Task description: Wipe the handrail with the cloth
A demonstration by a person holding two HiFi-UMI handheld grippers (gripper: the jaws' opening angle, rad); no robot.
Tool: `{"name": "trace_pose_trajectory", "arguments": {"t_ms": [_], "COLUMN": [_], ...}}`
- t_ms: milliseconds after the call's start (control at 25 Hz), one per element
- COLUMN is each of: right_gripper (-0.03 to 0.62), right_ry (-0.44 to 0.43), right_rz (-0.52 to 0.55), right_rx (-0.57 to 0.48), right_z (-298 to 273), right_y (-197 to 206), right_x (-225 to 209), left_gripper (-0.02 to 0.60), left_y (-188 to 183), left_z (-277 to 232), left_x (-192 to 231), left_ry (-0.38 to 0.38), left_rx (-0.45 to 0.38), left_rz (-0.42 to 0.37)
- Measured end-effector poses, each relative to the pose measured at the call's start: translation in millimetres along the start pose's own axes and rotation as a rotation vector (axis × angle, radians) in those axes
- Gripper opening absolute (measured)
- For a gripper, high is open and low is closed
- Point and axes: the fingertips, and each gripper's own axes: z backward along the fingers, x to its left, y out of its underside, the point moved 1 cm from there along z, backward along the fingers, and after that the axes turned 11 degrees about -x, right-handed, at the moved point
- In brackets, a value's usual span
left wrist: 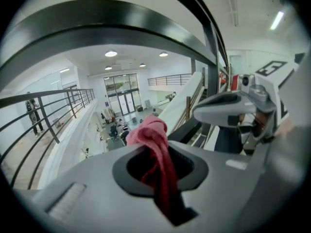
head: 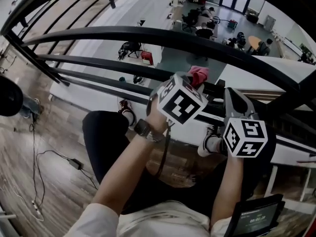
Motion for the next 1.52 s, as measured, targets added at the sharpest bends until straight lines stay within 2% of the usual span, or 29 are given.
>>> {"name": "trace_pose_trajectory", "arguments": {"t_ms": [160, 360, 440, 640, 880, 1080, 1200, 1360, 1520], "right_gripper": [0.002, 0.002, 0.002, 0.002, 0.002, 0.002, 0.002, 0.002, 0.002], "right_ry": [-0.037, -0.076, -0.085, -0.097, -0.128, -0.145, -0.145, -0.152, -0.168], "right_rz": [0.011, 0.023, 0.037, 0.031, 0.035, 0.035, 0.032, 0.025, 0.020], "right_rx": [-0.007, 0.000, 0.002, 0.008, -0.010, 0.004, 0.008, 0.008, -0.002], "right_z": [-7.5, -15.3, -18.1, -27.5, -33.5, -32.7, -34.5, -37.1, -41.0], "right_y": [-4.7, -5.2, -4.1, 1.5, -7.1, 1.6, 3.0, 0.9, -1.2], "right_x": [20.6, 41.1, 47.0, 51.7, 69.7, 73.1, 75.3, 79.4, 94.2], "left_gripper": [0.061, 0.061, 0.061, 0.061, 0.061, 0.061, 0.061, 0.063, 0.063], "left_y": [14.2, 22.5, 24.7, 32.8, 51.9, 74.5, 84.2, 94.0, 115.3], "left_z": [21.8, 40.7, 48.3, 70.0, 105.9, 140.6, 158.0, 179.0, 201.4], "left_x": [21.5, 46.8, 56.1, 86.3, 141.9, 187.0, 209.9, 231.3, 245.2], "left_ry": [0.000, 0.009, 0.003, -0.048, -0.166, -0.325, -0.411, -0.544, -0.624], "left_rx": [0.020, 0.027, 0.028, 0.007, -0.027, -0.064, -0.080, -0.102, -0.111], "left_rz": [-0.080, -0.081, -0.066, 0.046, 0.106, 0.118, 0.108, 0.043, 0.073]}}
